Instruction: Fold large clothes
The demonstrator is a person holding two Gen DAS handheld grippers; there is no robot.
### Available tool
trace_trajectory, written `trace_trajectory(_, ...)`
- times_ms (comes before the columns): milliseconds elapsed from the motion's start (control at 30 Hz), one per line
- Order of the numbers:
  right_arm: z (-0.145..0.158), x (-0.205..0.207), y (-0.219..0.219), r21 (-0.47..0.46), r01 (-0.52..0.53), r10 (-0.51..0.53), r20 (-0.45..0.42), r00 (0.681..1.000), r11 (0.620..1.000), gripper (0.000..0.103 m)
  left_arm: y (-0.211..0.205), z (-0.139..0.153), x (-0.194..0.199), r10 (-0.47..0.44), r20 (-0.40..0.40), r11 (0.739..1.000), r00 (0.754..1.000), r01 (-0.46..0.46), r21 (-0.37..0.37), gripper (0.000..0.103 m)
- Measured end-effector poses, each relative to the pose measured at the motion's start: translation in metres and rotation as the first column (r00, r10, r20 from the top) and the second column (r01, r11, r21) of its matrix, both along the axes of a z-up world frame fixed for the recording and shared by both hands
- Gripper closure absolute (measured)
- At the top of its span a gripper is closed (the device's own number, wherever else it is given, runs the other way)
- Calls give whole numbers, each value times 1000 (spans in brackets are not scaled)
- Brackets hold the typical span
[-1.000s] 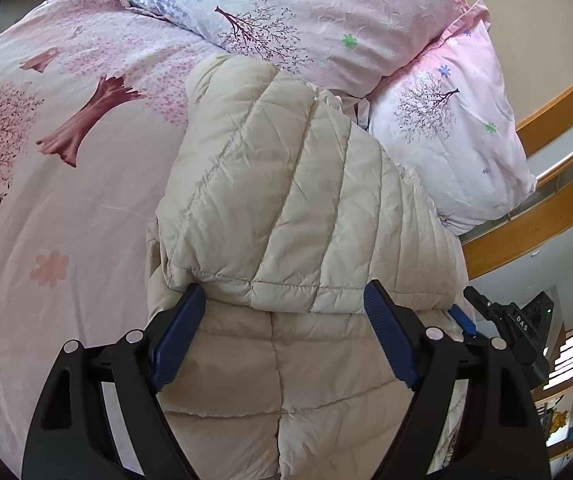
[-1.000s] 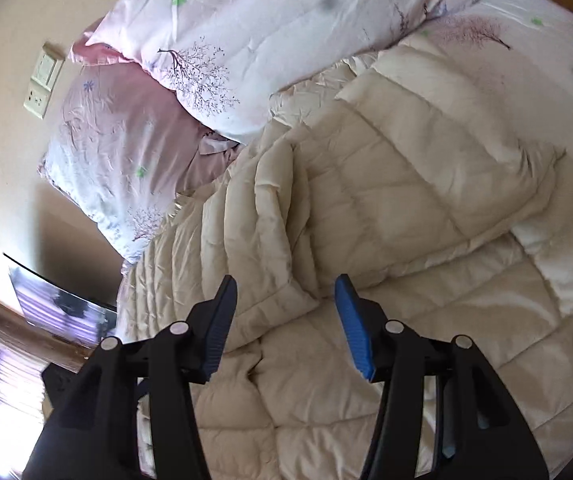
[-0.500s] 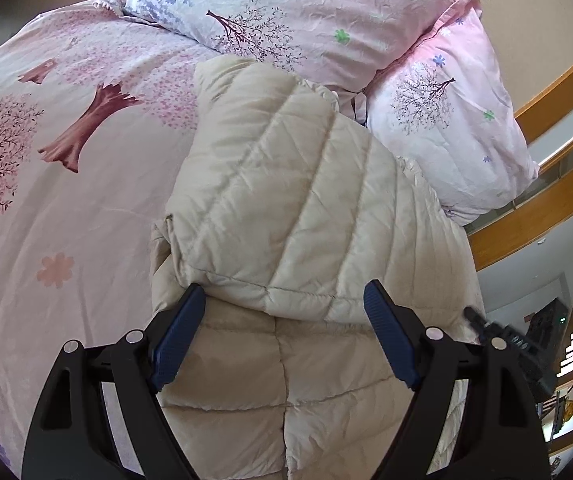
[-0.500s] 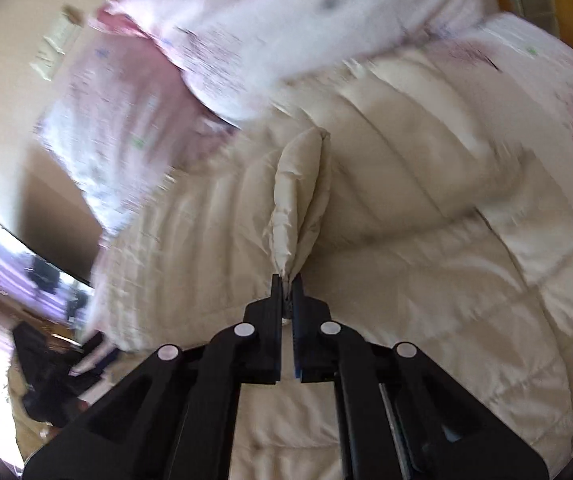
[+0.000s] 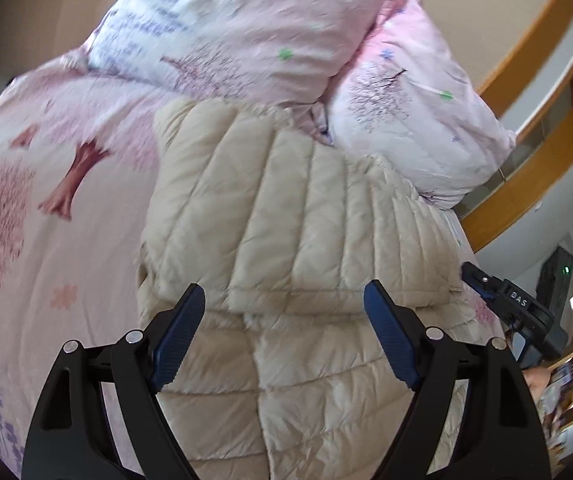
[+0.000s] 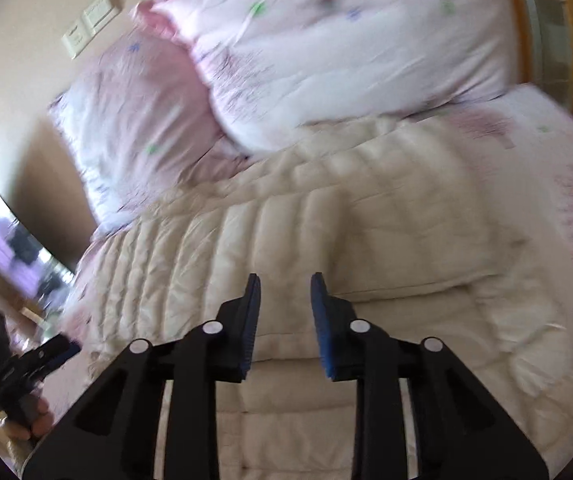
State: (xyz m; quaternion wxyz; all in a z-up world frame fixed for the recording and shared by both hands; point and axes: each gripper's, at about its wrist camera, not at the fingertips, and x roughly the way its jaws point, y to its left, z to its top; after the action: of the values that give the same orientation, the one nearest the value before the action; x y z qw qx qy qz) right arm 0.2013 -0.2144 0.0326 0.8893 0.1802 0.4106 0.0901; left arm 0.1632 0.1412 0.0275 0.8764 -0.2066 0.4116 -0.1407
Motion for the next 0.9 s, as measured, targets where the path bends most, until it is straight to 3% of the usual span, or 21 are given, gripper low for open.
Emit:
trace_trajectory(133, -19, 19, 10, -61, -27, 22, -76, 997, 998, 78, -7, -10, 14, 2, -45, 1000, 999, -2, 0, 20)
trace_trajectory(233, -50, 25, 16, -115, -57, 31, -219, 975, 992, 88, -9, -23, 23, 16, -93, 1000, 996, -13, 26, 20)
trace_trajectory(433, -50, 15, 13, -128, -66, 33, -246, 969, 990, 89, -8, -37, 26, 24, -139, 999, 990, -18, 46, 20)
trace_trajectory(567, -28, 5, 10, -67, -53, 43, -141, 989, 996, 87, -6, -37, 25, 28, -134, 998, 991, -20, 57, 20)
trace_trajectory(633, -24, 7, 7, -60, -52, 44, -129, 991, 997, 87, -7, -38, 27, 29, -140, 998, 990, -21, 58, 20)
trace_trajectory(767, -56, 27, 4, -20, -61, 54, -267, 962, 998, 87, -10, -41, 28, 23, -136, 996, 990, -12, 83, 20)
trace_trajectory(900, -54, 22, 8, -51, -81, 64, -272, 960, 995, 87, -15, -40, 25, 17, -129, 993, 992, -2, 122, 20)
